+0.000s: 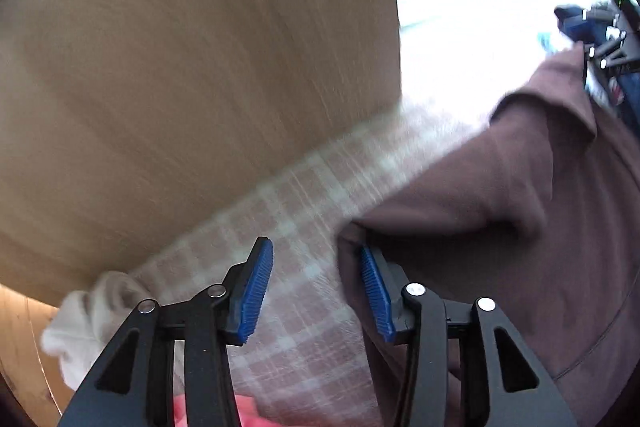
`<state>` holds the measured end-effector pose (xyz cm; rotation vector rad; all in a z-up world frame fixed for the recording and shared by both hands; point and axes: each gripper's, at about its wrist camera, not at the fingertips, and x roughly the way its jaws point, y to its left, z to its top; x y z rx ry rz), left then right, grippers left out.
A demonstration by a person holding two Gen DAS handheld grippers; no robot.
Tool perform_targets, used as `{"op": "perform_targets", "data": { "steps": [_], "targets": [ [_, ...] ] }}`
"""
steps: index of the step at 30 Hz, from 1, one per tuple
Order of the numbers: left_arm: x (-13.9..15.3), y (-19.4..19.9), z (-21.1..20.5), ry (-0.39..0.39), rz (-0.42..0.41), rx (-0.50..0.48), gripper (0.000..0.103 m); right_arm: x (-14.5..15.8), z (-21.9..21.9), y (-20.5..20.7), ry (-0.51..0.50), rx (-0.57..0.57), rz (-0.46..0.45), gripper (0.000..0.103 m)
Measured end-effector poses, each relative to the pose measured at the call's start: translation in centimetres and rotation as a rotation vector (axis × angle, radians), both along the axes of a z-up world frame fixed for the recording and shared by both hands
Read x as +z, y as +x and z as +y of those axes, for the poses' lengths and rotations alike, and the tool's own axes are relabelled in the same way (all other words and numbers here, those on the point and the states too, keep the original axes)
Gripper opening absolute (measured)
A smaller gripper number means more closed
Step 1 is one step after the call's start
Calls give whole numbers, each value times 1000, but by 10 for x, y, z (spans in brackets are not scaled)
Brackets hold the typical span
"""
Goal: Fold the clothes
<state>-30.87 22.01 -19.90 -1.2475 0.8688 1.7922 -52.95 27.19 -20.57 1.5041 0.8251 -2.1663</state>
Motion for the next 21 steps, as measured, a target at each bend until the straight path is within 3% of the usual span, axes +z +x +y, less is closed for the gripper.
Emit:
{"op": "perform_targets", "data": {
  "steps": [1, 3, 6, 8, 10, 13, 17, 21],
  "targets": [
    [-9, 3, 1, -24, -39, 3, 39, -5, -3, 0, 35, 21, -22, 61],
    [-8, 21, -3, -32, -36, -34, 39, 0, -4, 13, 50, 64, -3, 61],
    [14, 47, -19, 10, 25, -83, 39, 31, 12, 32, -71, 30, 25, 61],
    [30, 62, -24, 67, 8, -127, 39, 46, 18, 44, -207, 37, -10, 57],
    [32, 77, -14, 87, 15, -189, 33, 37, 11, 44, -261, 20, -76, 0],
    [14, 87, 6, 50, -20, -233, 11, 6, -11, 35, -259, -7, -123, 1],
    [-17, 90, 27, 0, -42, -230, 9, -29, -29, 30, -256, 6, -189, 1],
    [-21, 82, 41, 36, -63, -204, 9, -29, -34, 13, -345, 7, -203, 1]
  ]
}}
